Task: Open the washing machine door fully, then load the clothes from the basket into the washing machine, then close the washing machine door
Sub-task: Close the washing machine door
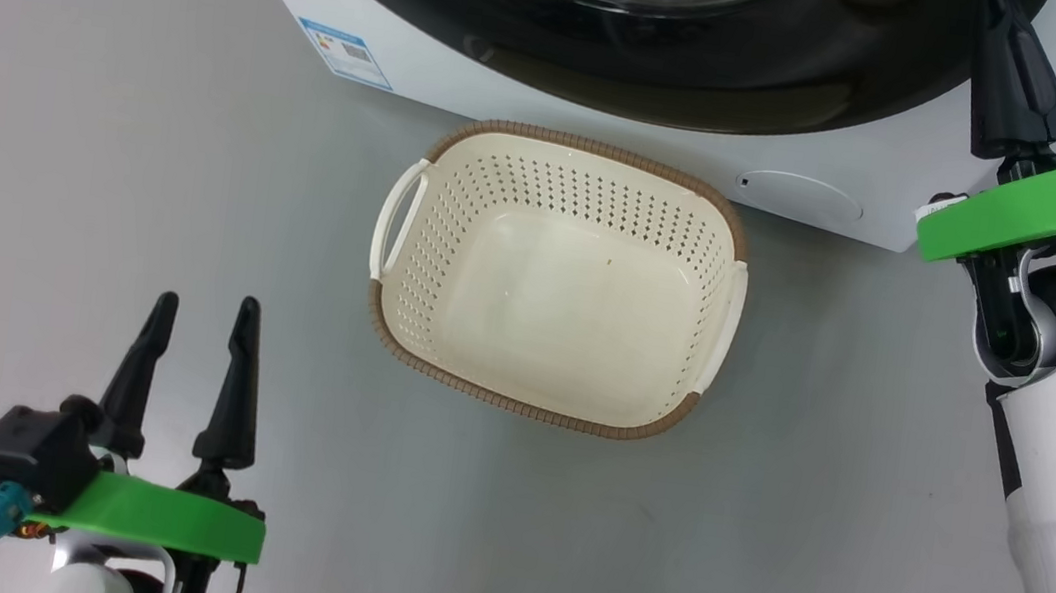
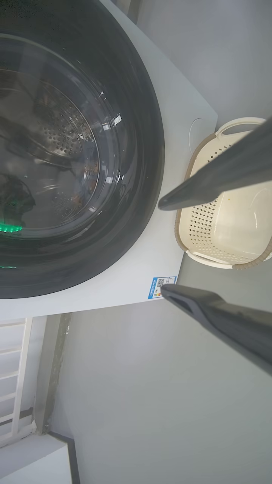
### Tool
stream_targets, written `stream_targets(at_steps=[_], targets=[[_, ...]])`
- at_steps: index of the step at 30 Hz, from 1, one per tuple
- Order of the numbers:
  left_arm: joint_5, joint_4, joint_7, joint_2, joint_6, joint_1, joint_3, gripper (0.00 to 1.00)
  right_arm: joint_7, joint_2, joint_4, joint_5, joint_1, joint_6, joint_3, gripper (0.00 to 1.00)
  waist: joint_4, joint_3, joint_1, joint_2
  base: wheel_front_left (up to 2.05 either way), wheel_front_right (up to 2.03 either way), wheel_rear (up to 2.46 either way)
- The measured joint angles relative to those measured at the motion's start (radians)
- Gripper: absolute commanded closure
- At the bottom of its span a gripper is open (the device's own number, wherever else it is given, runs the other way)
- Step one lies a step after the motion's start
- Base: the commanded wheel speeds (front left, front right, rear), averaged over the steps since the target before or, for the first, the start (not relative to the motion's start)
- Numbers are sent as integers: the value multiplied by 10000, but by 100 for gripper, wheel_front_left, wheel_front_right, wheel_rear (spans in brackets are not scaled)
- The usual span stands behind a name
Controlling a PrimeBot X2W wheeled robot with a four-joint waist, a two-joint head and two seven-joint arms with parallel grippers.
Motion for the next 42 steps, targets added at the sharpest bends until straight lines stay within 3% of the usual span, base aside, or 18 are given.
stream_targets(at_steps=[7,16,17,19,20,21,42], targets=[[0,0,0,-15,0,-115,-12,0,0,171,4,-345,-35,0,-276,100,28,48,0,0,0,0,0],[0,192,0,-36,0,-119,65,0,0,130,-150,-420,505,-13,412,100,-155,-338,0,0,0,0,0],[2,224,0,-31,0,-116,90,0,0,119,-163,-420,662,-13,464,87,-183,-406,0,0,0,0,0],[4,288,0,12,0,-109,107,0,0,111,-226,-418,1000,-13,550,53,-245,-548,0,0,0,0,0],[4,318,0,40,0,-104,125,0,0,115,-263,-418,1168,-13,591,18,-283,-623,0,0,0,0,0],[4,359,0,81,0,-95,138,0,0,117,-305,-418,1329,-13,617,2,-321,-697,0,-1,0,0,0],[0,1106,0,792,0,960,380,0,0,180,-602,-84,4843,-13,859,0,-1696,-2379,0,0,0,0,0]])
